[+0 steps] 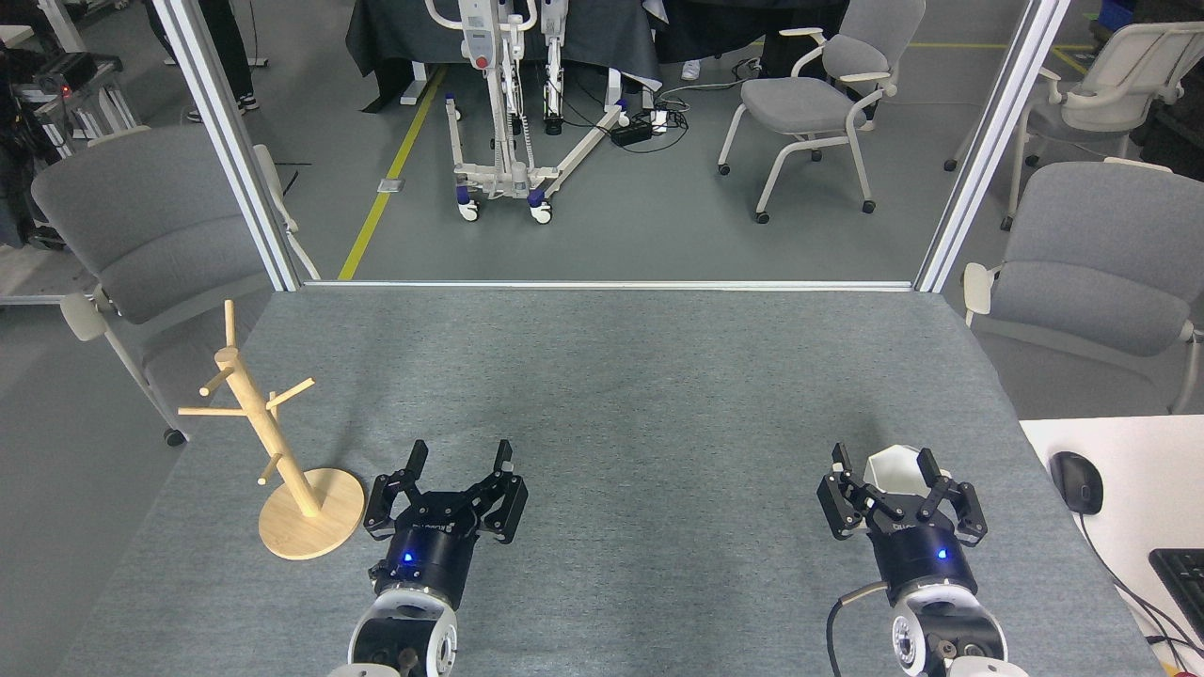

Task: Hang cup on storage rack
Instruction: 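Move the right gripper toward the white hexagonal cup and open it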

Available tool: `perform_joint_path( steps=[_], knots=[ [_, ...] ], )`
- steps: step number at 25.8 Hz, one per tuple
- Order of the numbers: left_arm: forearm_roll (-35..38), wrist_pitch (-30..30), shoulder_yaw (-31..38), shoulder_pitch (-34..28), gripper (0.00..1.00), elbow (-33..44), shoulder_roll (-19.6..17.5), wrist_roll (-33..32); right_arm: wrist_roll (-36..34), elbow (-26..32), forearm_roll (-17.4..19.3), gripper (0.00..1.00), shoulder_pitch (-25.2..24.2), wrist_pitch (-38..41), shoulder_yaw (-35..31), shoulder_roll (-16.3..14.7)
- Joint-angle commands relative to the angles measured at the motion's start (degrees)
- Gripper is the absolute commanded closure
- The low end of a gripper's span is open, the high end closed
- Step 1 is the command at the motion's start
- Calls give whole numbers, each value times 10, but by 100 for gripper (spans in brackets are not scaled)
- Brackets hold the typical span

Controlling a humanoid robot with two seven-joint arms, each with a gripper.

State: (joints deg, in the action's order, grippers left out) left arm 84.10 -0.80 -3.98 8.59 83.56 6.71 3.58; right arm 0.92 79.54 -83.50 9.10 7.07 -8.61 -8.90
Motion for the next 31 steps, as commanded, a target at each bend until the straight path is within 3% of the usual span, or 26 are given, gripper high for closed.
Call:
perform_joint_path(
  steps=[1, 12, 16, 19, 25, 31],
  knots=[
    [0, 0, 0, 2, 1, 1, 0, 1, 0, 0, 0, 0, 0, 0, 0, 1],
    [0, -2, 2, 3, 1, 6, -3, 1, 0, 1, 0, 0, -15, 1, 1, -1],
    [45, -1, 0, 11, 9, 3, -9, 3, -1, 2, 0, 0, -22, 3, -2, -5],
    [105, -3, 1, 9, 7, 9, -5, 2, -3, 1, 4, 0, -23, 1, -9, -6],
    [101, -7, 2, 9, 1, 8, -5, 1, -3, -2, 6, 0, -33, 3, -39, -15],
    [101, -7, 2, 9, 1, 7, -3, 1, -5, -49, 6, 0, -32, 0, -61, -21]
  ],
)
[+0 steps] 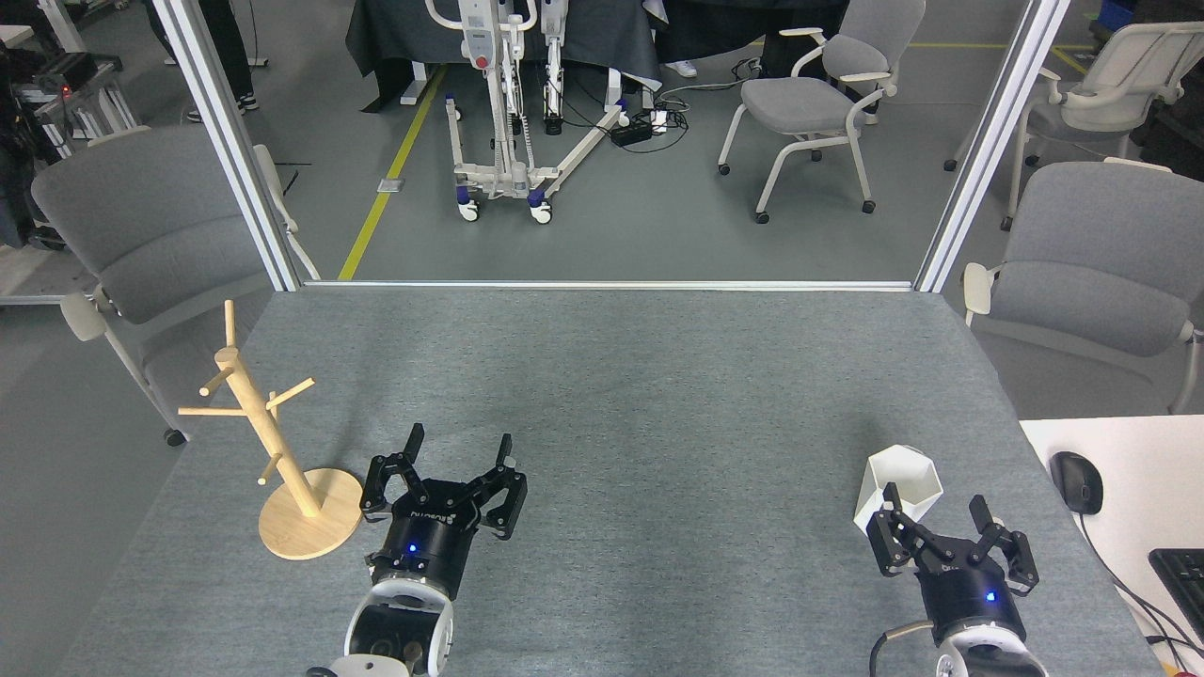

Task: Hang cup on storage rack
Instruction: 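Move the right gripper toward the white hexagonal cup and open it, then close the right gripper on the rim of the white cup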

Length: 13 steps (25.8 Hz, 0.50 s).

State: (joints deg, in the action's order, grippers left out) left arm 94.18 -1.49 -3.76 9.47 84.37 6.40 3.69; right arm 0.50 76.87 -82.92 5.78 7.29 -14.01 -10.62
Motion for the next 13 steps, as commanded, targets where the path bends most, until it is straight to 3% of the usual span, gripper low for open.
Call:
perform_joint_path(
  steps=[1, 13],
  knots=[
    [0, 0, 0, 0, 1, -1, 1, 0, -1, -32, 0, 0, 2, -3, -7, -5],
    [-5, -2, 0, 4, 1, -4, 0, 0, -1, -60, -6, 0, 11, -6, -2, -7]
  ],
)
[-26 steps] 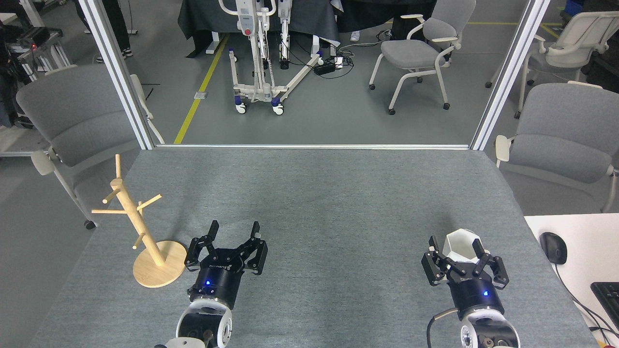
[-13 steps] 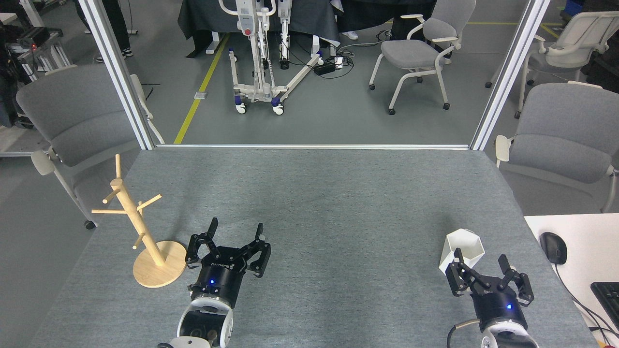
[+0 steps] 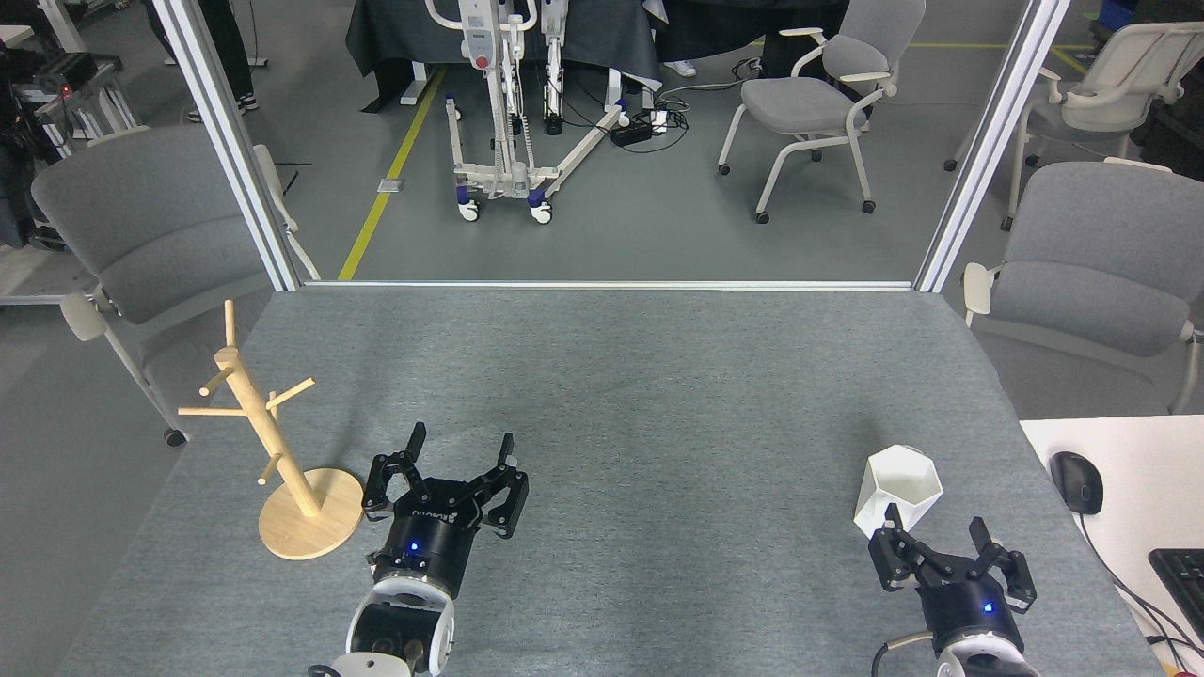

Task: Hang cup on storage rack
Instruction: 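Close the right gripper on the rim of the white cup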

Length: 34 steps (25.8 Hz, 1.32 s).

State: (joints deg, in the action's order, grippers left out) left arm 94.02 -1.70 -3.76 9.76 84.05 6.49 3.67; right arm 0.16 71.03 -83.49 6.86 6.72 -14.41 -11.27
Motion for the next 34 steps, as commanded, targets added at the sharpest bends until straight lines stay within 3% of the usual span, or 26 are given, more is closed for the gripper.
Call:
perform_joint_path(
  steps=[1, 34],
  knots=[
    [-6, 0, 0, 3, 1, -1, -1, 0, 3, -3, 0, 0, 1, 0, 2, 0],
    [-18, 2, 1, 5, 1, -18, -1, -2, 2, -96, -1, 0, 78, -2, 22, -1]
  ],
)
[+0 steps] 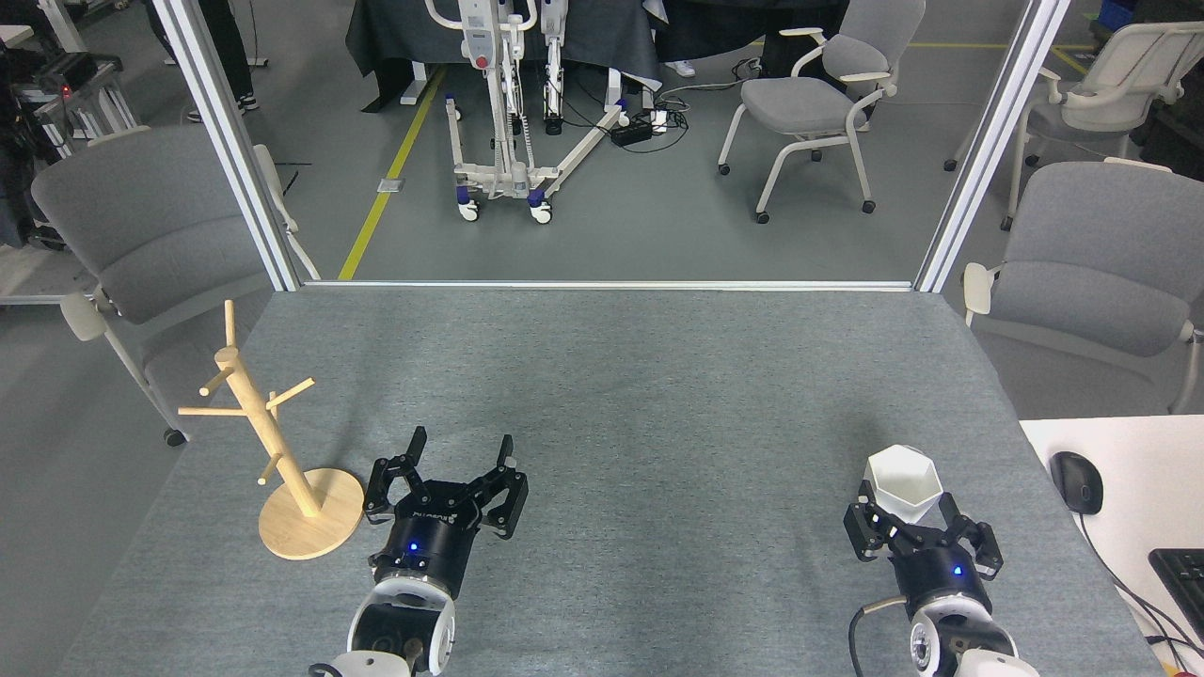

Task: Hang cup on storage rack
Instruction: 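Close the right gripper on the rim of the white cup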

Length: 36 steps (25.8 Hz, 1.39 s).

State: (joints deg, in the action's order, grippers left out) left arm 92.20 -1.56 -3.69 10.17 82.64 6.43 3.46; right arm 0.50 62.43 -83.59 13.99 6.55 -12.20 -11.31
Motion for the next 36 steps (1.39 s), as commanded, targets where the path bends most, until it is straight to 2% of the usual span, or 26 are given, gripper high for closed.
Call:
perform_joint_path(
  steps=[1, 14, 29, 36],
  knots=[
    [0, 1, 0, 5, 1, -6, 0, 1, -2, -13, 0, 0, 8, 0, 0, 0],
    [0, 3, -1, 5, 1, -12, -1, 1, -2, -35, 0, 0, 21, 0, -1, -6],
    [0, 4, 0, 4, 1, -21, -2, 1, -1, -36, 0, 0, 21, 0, -2, -10],
    [0, 5, 0, 5, 1, -24, -1, 1, -1, -36, 0, 0, 21, 0, -2, -22]
  ],
)
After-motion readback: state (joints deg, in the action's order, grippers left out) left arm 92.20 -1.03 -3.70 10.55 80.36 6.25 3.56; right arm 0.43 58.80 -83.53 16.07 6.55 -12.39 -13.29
